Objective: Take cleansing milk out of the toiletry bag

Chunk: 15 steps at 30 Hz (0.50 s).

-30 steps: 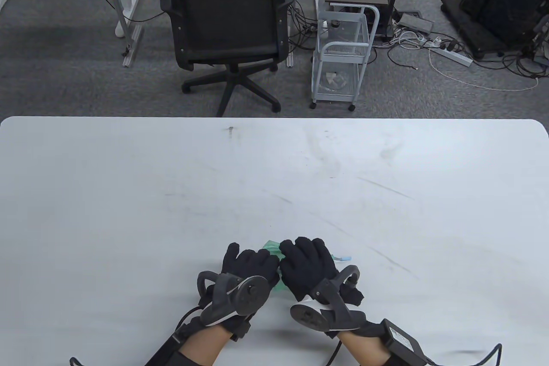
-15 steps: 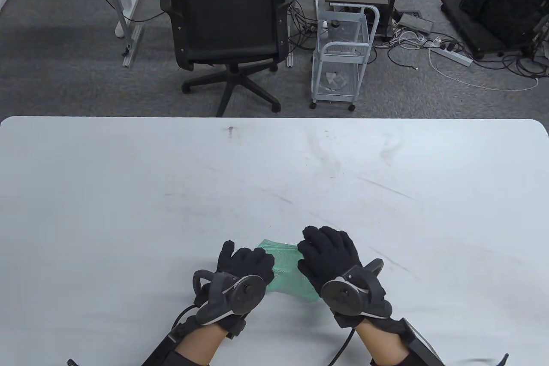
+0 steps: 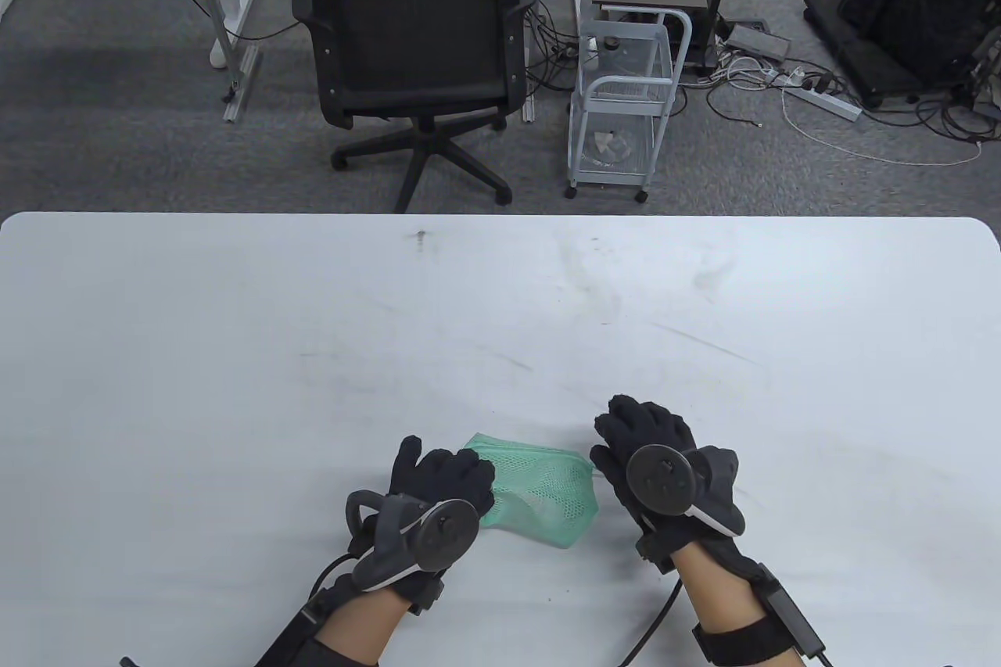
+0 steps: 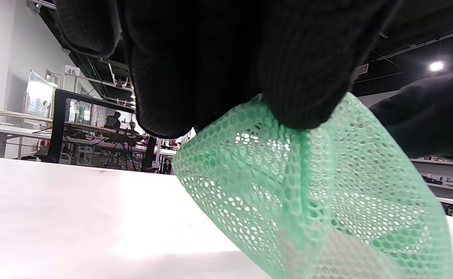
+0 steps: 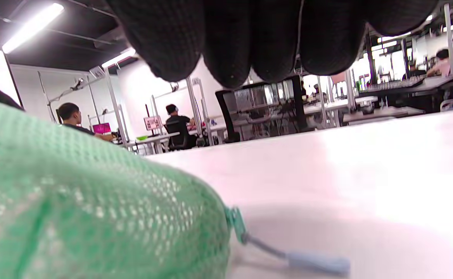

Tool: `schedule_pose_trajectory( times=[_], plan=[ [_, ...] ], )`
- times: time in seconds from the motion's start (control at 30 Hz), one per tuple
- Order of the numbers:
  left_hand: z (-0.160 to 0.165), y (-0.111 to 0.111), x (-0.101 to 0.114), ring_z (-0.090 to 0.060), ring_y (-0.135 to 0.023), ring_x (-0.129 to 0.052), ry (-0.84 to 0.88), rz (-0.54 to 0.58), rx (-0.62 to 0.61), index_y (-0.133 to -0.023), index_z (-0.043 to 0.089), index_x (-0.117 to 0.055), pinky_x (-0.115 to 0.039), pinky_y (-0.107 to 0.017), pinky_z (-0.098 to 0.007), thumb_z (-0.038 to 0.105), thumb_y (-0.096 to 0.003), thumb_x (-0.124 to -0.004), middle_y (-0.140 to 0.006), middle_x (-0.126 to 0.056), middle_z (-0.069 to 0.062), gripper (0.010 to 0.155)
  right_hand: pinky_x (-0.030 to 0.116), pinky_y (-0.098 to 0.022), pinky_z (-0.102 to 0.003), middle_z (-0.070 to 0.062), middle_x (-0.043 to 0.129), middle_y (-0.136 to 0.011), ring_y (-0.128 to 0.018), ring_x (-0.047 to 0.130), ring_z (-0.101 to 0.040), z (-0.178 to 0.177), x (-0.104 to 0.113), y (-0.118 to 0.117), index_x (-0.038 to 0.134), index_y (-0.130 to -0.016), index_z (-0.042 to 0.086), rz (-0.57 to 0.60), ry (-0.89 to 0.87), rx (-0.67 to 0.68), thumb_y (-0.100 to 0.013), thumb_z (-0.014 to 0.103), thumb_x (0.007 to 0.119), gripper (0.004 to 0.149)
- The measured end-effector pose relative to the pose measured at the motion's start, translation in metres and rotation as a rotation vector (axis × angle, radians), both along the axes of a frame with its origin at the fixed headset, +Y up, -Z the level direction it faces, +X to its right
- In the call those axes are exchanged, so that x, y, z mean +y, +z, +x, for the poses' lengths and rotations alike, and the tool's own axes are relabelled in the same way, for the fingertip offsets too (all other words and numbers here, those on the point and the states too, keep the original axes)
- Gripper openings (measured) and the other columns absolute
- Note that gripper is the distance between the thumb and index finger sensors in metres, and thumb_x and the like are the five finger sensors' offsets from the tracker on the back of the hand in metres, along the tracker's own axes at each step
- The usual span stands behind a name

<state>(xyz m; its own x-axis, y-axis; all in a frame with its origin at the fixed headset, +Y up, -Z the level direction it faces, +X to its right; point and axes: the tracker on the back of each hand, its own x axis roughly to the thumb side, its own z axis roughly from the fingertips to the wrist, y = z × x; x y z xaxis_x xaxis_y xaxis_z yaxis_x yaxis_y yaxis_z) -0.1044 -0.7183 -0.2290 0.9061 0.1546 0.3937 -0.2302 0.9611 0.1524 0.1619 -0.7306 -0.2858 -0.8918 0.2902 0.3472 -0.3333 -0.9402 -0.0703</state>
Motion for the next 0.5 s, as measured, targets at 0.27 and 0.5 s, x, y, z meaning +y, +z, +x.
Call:
schedule_pose_trajectory(
  times=[0.27,0.5],
  plan=[
    [0.003,0.000,-0.002,-0.038,-0.080,-0.104,-0.034,-0.005,-0.010,-0.083,0.023,-0.099,-0.062,-0.073,-0.068,0.035,-0.0429,-0.099,-0.092,-0.103,-0.004,0.042,0.054,-0.063,-0.077,-0.031,0.066,-0.113,-0.091,0.066,-0.069,-0.002,-0.023,-0.014,0.079,-0.100,0.002,-0.244,-0.077,0.060,-0.054,0.033,0.086,0.055],
    [0.007,-0.001,-0.005,-0.037,-0.080,-0.104,-0.062,-0.014,-0.019,-0.083,0.023,-0.098,-0.062,-0.073,-0.068,0.034,-0.0425,-0.099,-0.092,-0.103,-0.004,0.042,0.050,-0.064,-0.078,-0.031,0.059,-0.116,-0.093,0.057,-0.072,-0.011,-0.039,-0.019,0.076,-0.102,0.003,-0.348,0.055,0.063,-0.055,0.030,0.086,0.055]
  ],
)
